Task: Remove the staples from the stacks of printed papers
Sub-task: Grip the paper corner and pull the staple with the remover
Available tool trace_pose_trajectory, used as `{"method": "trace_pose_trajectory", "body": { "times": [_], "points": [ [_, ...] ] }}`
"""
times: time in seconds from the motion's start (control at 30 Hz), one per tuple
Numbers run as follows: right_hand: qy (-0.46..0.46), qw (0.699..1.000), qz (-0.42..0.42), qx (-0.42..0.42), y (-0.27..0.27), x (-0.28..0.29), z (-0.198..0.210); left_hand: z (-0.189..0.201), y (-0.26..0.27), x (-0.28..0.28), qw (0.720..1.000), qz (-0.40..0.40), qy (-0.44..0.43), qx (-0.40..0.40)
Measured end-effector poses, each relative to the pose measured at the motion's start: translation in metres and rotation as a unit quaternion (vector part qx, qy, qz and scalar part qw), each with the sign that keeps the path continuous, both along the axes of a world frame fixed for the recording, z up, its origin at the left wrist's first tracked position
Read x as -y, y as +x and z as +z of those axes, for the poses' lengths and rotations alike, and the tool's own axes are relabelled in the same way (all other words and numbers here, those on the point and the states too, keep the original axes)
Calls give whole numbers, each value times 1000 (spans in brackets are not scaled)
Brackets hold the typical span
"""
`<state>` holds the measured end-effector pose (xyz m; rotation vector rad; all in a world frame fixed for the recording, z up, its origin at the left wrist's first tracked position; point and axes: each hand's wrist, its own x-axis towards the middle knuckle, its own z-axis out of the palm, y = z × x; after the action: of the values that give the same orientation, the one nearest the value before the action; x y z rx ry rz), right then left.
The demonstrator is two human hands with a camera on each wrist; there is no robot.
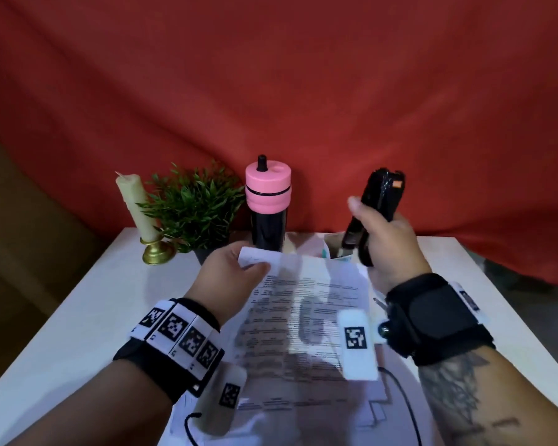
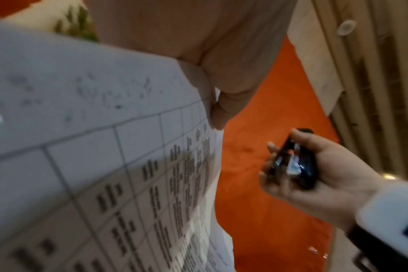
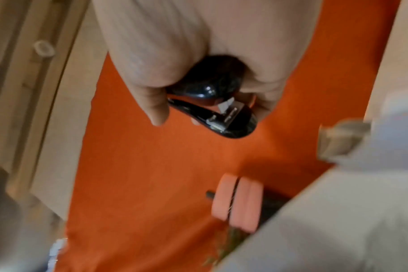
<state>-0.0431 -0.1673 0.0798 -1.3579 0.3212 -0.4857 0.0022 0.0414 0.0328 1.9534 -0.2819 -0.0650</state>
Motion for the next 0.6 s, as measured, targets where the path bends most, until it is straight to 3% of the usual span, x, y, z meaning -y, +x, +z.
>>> {"method": "trace_pose_trajectory", "body": {
  "times": [0.07,0.23,0.6],
  "points": [
    [39,998,-6,47,5,-17,3,16,-9,6,999,-28,-14,27],
    [-68,991,-32,109,2,-41,5,44,-29,16,990,-95,-39,95],
    [-98,983,-59,141,-8,-43,19,52,-39,24,984,-100,-53,135]
  ]
}}
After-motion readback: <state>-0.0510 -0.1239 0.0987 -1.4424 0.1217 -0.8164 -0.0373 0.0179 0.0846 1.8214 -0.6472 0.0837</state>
